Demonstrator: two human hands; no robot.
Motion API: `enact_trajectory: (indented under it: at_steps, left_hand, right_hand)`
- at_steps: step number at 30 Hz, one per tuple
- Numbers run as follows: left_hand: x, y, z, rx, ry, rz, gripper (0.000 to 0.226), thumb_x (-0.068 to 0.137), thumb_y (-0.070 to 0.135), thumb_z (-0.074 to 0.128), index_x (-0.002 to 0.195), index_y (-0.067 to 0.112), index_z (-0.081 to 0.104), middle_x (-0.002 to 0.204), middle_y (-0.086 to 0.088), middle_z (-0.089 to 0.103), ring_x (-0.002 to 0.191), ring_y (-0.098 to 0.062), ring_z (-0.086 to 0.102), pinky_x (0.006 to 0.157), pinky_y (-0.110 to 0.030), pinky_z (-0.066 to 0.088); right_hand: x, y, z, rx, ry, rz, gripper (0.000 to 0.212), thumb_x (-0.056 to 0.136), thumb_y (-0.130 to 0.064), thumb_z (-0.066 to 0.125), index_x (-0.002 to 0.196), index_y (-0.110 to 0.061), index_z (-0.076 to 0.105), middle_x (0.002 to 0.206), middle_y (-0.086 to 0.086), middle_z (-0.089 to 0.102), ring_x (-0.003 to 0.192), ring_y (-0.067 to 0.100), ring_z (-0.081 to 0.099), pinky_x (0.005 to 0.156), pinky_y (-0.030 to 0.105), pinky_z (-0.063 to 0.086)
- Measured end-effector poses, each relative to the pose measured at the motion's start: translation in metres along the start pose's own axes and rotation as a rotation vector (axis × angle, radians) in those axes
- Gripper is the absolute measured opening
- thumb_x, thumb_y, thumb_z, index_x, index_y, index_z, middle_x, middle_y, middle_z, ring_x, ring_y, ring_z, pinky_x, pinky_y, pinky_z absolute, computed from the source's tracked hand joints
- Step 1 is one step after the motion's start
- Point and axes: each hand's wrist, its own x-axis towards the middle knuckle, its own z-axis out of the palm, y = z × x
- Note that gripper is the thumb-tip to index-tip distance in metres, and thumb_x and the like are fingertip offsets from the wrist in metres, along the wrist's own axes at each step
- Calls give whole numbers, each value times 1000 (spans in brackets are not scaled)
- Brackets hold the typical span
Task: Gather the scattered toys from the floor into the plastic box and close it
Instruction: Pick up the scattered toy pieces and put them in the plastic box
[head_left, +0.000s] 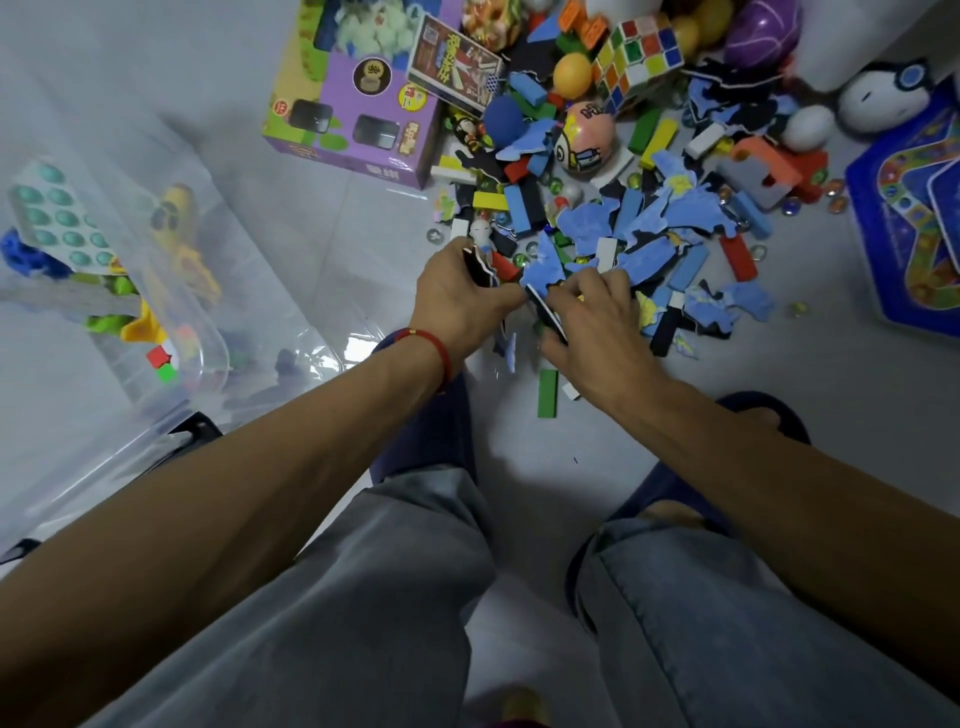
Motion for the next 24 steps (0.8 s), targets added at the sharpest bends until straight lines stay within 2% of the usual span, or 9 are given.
enact_trajectory:
  at_steps: [4,6,7,10,12,14,18,22,24]
  left_hand:
    - [-5,9,-5,-161,48,-91,26,61,17,77,83,7,66,81,-12,73,81,-31,71,72,-50,60]
    - [-10,19,-10,-221,68,-78,16,69,5,76,73,10,62,66,-4,68,66,-22,67,65,-41,61]
    - [-13,26,-14,-255,81,-73,23,72,-1,74,68,14,57,59,-1,63,61,-20,62,60,-35,58]
    - [-25,51,-31,-399,110,-44,31,77,-8,68,70,15,48,66,-10,55,59,-24,58,59,-32,50]
    - [-33,72,-45,-505,111,-3,29,76,-8,67,73,15,49,70,-14,53,60,-24,57,63,-38,49]
    - [-41,90,-63,-588,125,29,26,70,-4,67,74,15,50,74,-16,50,61,-23,53,64,-40,46]
    - [-47,111,-115,-751,253,10,27,79,-7,67,78,15,51,71,-12,51,53,-16,50,58,-30,48]
    - [-57,97,-186,-749,590,62,19,82,4,69,87,11,52,65,-2,48,50,-13,48,54,-27,42]
    - [-63,81,-219,-632,763,53,21,78,25,72,90,13,59,70,-5,51,60,-19,52,59,-34,45]
  right_hand:
    - [-2,0,-7,266,58,70,26,91,-23,62,112,-9,67,113,11,55,109,34,44,87,39,42]
    - [-6,0,-25,502,88,158,19,91,-23,64,106,-12,68,102,6,58,100,27,53,78,36,46]
    - [-7,-2,-38,664,82,215,17,91,-22,65,104,-13,70,95,7,61,91,22,57,72,37,50]
    - [-6,-12,-86,1172,-18,399,14,93,-19,65,102,-11,72,85,18,65,75,19,59,62,41,53]
    - [2,-19,-117,1465,-155,508,14,95,-18,62,103,-15,72,90,8,71,83,19,64,65,36,55]
    - [14,-32,-141,1536,-286,531,16,97,-22,58,102,-17,73,104,9,74,95,25,69,72,38,57]
    - [41,-88,-170,1508,-392,439,30,101,-21,52,85,-19,77,124,26,64,116,45,61,97,62,47]
    - [76,-182,-188,1589,-486,136,22,102,-23,53,114,-15,69,126,18,62,102,30,62,72,46,59]
    - [86,-235,-192,1581,-527,-27,21,101,-22,55,111,-8,67,110,19,62,94,29,62,76,49,61]
